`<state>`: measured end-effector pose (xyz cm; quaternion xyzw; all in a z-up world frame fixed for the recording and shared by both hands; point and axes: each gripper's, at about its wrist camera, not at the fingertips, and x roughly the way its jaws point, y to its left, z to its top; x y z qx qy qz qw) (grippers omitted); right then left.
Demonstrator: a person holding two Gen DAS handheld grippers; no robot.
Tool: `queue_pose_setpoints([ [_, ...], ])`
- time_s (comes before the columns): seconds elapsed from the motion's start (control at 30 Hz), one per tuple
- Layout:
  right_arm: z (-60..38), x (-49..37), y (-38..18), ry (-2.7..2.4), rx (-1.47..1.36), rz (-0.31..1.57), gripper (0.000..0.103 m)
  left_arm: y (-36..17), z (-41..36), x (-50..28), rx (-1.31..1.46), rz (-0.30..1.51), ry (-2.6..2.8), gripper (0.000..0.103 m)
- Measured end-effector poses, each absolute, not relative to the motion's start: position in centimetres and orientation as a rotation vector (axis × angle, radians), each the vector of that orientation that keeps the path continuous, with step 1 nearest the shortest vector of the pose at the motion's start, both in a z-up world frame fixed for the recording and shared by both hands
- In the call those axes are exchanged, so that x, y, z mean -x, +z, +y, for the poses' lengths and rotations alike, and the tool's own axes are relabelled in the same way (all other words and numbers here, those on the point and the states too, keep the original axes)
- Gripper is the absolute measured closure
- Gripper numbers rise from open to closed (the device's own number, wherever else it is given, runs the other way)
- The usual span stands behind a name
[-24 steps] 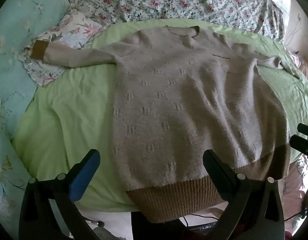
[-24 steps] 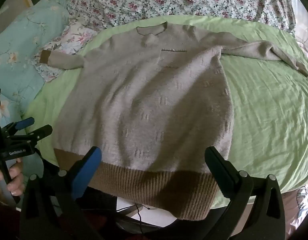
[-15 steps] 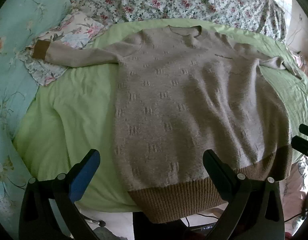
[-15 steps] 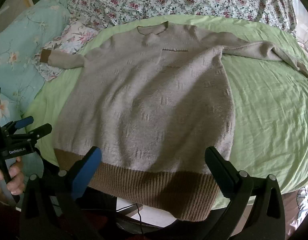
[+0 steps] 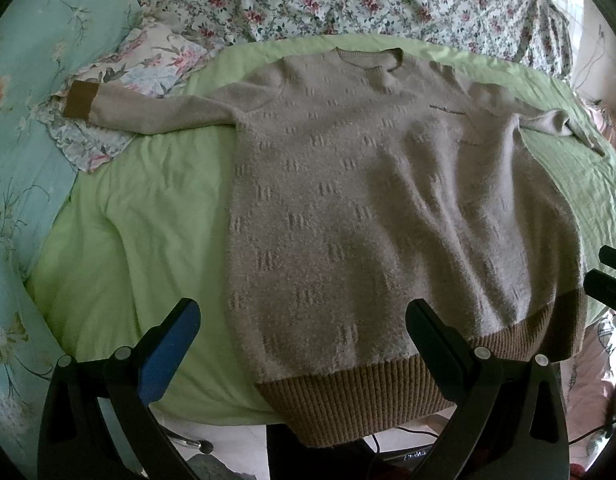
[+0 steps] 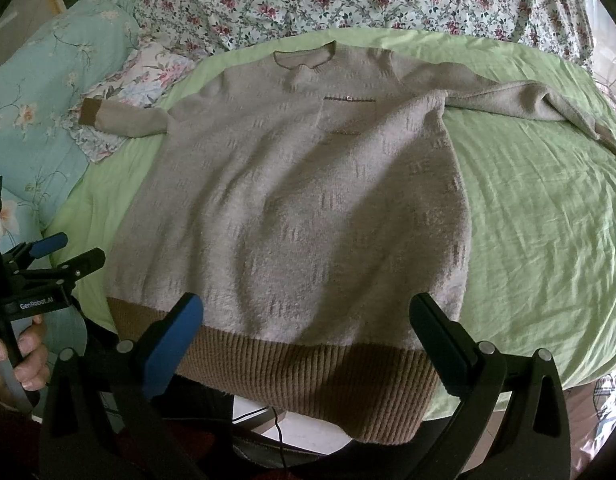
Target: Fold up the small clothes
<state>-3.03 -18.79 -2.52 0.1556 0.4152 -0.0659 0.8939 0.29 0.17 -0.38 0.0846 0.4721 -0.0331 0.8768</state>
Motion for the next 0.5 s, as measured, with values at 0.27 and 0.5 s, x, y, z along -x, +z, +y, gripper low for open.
queue_pose_setpoints([
  [0.27,-19.07,2.91,-2.58,-0.138,-0.322,0.863,0.000,-0.72,-0.13,-0.45,-0.155,0.979,-0.082,0.000],
  [0.5,-19.15,2.77,-2.81,-0.141,-0.324,0.866,0.000,-0.94,-0.32,-0.53,-0.134,0.985,-0.096,0.000],
])
